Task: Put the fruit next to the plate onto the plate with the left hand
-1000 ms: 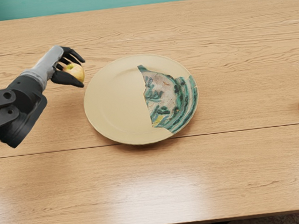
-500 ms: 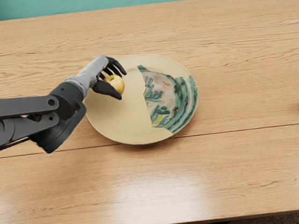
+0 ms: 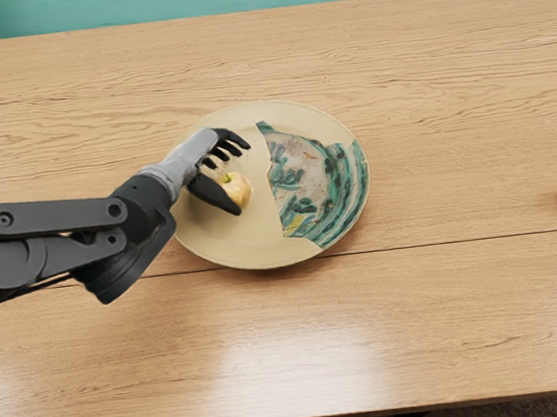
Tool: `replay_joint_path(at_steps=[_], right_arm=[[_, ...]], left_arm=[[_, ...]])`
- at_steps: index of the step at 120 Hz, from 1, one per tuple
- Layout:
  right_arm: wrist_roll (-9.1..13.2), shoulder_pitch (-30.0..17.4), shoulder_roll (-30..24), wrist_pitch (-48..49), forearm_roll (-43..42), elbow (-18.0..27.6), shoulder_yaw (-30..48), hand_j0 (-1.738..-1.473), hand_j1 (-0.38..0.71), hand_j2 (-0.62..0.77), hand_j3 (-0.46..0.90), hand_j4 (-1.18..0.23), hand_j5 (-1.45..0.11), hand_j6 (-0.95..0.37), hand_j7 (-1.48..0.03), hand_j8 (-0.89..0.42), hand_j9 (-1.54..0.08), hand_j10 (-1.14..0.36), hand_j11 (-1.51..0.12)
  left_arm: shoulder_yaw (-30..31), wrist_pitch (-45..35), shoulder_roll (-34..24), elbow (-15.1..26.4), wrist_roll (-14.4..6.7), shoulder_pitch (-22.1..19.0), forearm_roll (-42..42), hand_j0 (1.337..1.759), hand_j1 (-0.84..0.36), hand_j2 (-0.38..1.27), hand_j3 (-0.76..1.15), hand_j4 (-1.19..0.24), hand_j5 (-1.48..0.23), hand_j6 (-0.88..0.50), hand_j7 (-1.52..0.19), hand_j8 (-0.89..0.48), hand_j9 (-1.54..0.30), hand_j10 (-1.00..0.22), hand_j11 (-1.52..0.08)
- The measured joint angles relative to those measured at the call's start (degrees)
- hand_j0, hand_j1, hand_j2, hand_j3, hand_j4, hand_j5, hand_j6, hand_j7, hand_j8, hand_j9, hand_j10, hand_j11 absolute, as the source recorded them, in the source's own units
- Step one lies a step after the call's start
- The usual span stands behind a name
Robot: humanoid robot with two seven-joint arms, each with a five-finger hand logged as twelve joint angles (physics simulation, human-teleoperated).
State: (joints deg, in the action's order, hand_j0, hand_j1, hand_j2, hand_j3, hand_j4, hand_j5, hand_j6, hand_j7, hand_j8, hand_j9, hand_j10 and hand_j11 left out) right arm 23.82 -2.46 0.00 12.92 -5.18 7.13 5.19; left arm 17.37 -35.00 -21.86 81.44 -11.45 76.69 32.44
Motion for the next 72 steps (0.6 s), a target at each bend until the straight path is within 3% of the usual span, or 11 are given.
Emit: replay_joint_path(at_steps=[12, 22, 53, 72], right_arm=[[0.0, -0.01, 0.0, 0.0, 0.0, -0.01, 0.0, -1.658, -0.35, 0.0, 0.0, 0.0, 0.0, 0.0, 0.0, 0.0, 0.0, 0.0, 0.0], [0.0, 0.0, 0.0, 0.0, 0.0, 0.0, 0.0, -1.658, -0.35, 0.0, 0.0, 0.0, 0.0, 0.0, 0.0, 0.0, 0.0, 0.0, 0.0], [0.0, 0.0, 0.0, 0.0, 0.0, -0.01, 0.0, -1.658, -0.35, 0.0, 0.0, 0.0, 0.0, 0.0, 0.0, 0.0, 0.0, 0.0, 0.0], [0.0, 0.0, 0.0, 0.0, 0.0, -0.01, 0.0, -1.658, -0.35, 0.0, 0.0, 0.0, 0.0, 0.0, 0.0, 0.0, 0.0, 0.0, 0.0]], left_arm=[[-0.21, 0.0, -0.84, 0.24, 0.07, 1.67, -0.02, 1.658, 0.09, 0.12, 0.0, -0.25, -0.33, -0.23, -0.32, -0.21, -0.32, -0.25, -0.32], [-1.14, 3.1, -7.19, 1.38, 0.09, 2.82, -0.11, 1.658, 0.17, 0.08, 0.0, -0.17, -0.22, -0.16, -0.22, -0.14, -0.22, -0.17, -0.22], [-7.03, 38.68, -36.02, 8.01, 0.38, 5.82, -1.4, 1.658, 0.3, 0.02, 0.0, -0.05, -0.07, -0.05, -0.07, -0.05, -0.07, -0.05, -0.07], [-11.32, 56.3, -45.09, 9.24, 0.58, 5.98, -1.61, 1.658, 0.32, 0.01, 0.0, -0.03, -0.03, -0.03, -0.03, -0.03, -0.03, -0.03, -0.03]])
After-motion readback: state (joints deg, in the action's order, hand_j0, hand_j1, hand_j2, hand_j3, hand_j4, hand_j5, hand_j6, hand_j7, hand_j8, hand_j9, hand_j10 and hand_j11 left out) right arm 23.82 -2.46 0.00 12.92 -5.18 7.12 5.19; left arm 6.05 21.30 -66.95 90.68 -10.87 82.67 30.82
